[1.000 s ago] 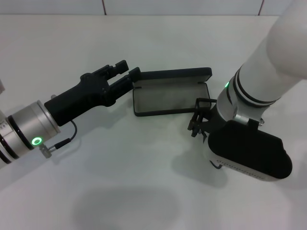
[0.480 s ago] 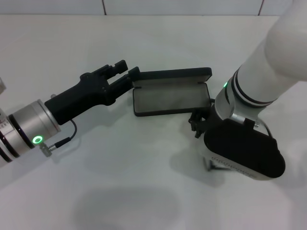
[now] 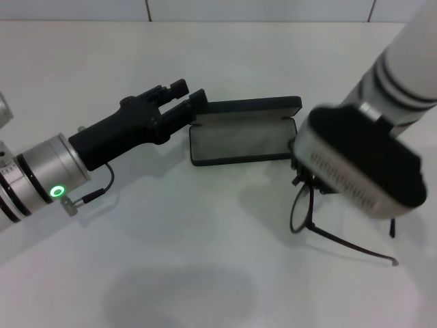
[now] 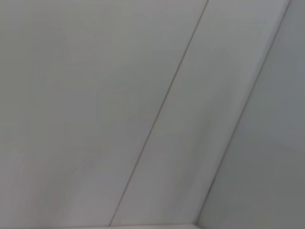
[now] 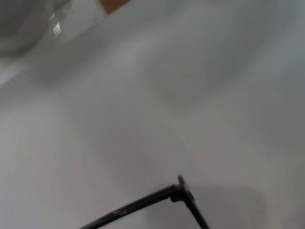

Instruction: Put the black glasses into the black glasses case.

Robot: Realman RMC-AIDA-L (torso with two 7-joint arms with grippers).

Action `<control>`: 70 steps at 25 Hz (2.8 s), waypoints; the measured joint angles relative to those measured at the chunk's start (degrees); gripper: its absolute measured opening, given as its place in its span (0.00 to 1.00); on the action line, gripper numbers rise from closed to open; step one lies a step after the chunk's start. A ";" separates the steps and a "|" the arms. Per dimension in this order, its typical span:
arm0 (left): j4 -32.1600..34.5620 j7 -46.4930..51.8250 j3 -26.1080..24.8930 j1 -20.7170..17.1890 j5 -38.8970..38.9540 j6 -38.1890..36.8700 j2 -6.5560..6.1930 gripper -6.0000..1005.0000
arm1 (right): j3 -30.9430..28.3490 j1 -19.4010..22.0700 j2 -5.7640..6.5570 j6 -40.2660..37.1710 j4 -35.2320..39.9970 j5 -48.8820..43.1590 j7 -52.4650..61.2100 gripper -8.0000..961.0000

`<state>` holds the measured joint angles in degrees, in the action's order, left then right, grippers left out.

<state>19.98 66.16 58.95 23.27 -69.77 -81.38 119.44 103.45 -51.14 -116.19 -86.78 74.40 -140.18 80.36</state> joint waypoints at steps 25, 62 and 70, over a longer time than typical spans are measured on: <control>3.10 13.62 0.40 19.70 -14.17 -16.51 -2.42 0.54 | -40.28 15.47 0.43 14.57 -37.53 56.04 -5.49 0.12; 7.55 16.64 -0.15 15.47 -19.49 -10.10 -3.64 0.53 | -49.86 16.05 4.37 -10.80 -39.99 56.72 0.64 0.13; 7.20 15.65 0.37 17.97 -28.29 -8.32 -0.83 0.53 | -54.30 15.37 1.71 -12.03 -39.67 62.23 0.27 0.13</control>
<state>27.17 81.81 59.33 41.24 -98.07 -89.70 118.62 49.15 -35.76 -114.48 -98.81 34.73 -77.95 80.63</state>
